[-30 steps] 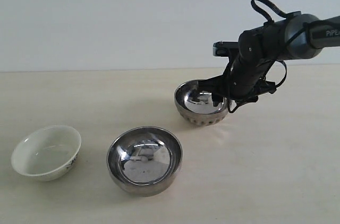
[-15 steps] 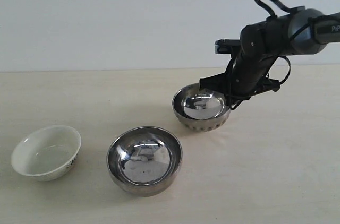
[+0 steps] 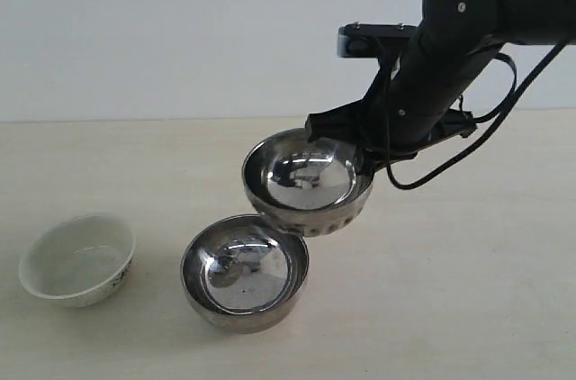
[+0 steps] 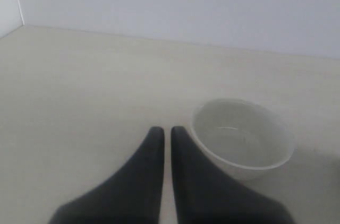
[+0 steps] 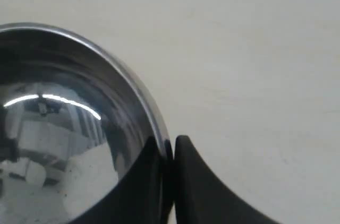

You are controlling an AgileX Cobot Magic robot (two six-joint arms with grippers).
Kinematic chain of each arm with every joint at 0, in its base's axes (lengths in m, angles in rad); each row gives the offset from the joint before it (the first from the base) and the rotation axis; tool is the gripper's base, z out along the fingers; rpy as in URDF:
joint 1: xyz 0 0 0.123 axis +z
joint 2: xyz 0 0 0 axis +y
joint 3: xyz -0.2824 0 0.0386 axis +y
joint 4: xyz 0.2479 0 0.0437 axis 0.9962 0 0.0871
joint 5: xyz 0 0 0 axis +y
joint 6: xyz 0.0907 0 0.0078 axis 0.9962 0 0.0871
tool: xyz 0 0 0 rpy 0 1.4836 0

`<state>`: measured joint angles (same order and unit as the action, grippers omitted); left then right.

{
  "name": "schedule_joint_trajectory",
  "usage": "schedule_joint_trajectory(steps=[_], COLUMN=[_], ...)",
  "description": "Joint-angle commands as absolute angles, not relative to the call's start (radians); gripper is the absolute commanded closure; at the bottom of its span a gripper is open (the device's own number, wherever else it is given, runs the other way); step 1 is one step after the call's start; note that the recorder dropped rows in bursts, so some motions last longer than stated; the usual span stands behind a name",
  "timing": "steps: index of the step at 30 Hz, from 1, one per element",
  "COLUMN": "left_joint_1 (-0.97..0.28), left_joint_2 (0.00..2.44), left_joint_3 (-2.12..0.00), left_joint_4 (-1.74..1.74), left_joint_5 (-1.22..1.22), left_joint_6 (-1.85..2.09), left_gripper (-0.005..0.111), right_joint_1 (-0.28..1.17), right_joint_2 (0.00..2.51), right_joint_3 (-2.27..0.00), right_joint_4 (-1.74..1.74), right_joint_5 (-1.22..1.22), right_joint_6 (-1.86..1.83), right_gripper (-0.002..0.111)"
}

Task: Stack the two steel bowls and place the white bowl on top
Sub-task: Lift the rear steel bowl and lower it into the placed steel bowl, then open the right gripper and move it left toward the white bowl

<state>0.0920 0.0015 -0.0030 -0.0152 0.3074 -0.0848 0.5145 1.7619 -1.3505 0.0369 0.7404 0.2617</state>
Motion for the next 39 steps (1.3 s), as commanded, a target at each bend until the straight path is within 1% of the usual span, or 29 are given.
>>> schedule_joint_trajectory(steps=[1,5,10,15,39], left_joint_1=[0.095,0.095,0.095,0.095,0.095], left_joint_2=[0.000,0.000,0.000,0.000,0.000], left_joint_3=[0.000,0.000,0.000,0.000,0.000], left_joint_4=[-0.014,-0.014,-0.014,-0.014,-0.014], left_joint_5=[0.307,0.307,0.307,0.307,0.307], left_joint_6=[-0.088,-0.088,-0.088,-0.088,-0.088], left_gripper=[0.102,0.102,0.102,0.102,0.102], right_joint_1=[0.590,0.660,0.690,0.688,0.690], right_joint_2=[1.746,1.752,1.771,1.793,1.897], right_joint_3=[-1.348,-1.348,-1.316,-1.276,-1.267], right_joint_4=[0.070,0.102,0.099,0.099,0.098], right_joint_5=[0.698,0.654,0.623,0.610,0.551], right_joint_6=[0.271,0.284,0.287,0.284,0.281], right_gripper=[0.108,0.108,0.108,0.108,0.108])
